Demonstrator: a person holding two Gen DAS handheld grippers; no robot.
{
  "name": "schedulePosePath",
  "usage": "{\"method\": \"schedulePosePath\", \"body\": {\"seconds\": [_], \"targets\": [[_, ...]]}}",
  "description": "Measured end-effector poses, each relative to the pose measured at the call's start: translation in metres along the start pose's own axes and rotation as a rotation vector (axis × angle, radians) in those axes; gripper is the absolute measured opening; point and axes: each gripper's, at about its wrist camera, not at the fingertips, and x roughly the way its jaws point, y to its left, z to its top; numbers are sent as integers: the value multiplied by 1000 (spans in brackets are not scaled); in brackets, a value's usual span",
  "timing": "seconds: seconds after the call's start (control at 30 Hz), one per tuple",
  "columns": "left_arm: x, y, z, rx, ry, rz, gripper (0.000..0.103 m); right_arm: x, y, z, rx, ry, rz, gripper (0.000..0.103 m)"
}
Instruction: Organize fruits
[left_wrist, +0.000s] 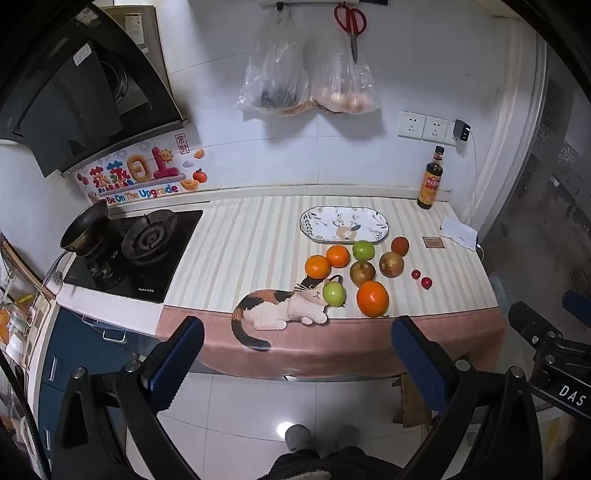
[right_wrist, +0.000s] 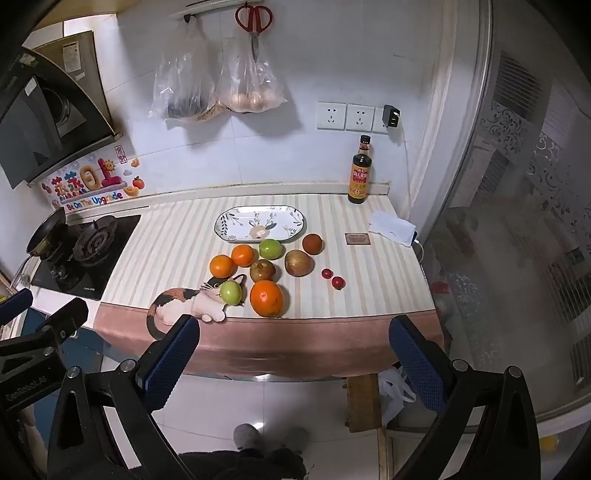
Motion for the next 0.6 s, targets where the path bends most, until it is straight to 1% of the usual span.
{"method": "schedulePosePath", "body": {"seconds": [0.5, 0.6], "targets": [[-1, -5, -2, -1, -16, -6, 103, -3, -1, 0, 4, -5, -1, 103], [-5, -5, 2, -1, -17, -7, 103, -3, -1, 0, 6, -7, 0, 103]]}}
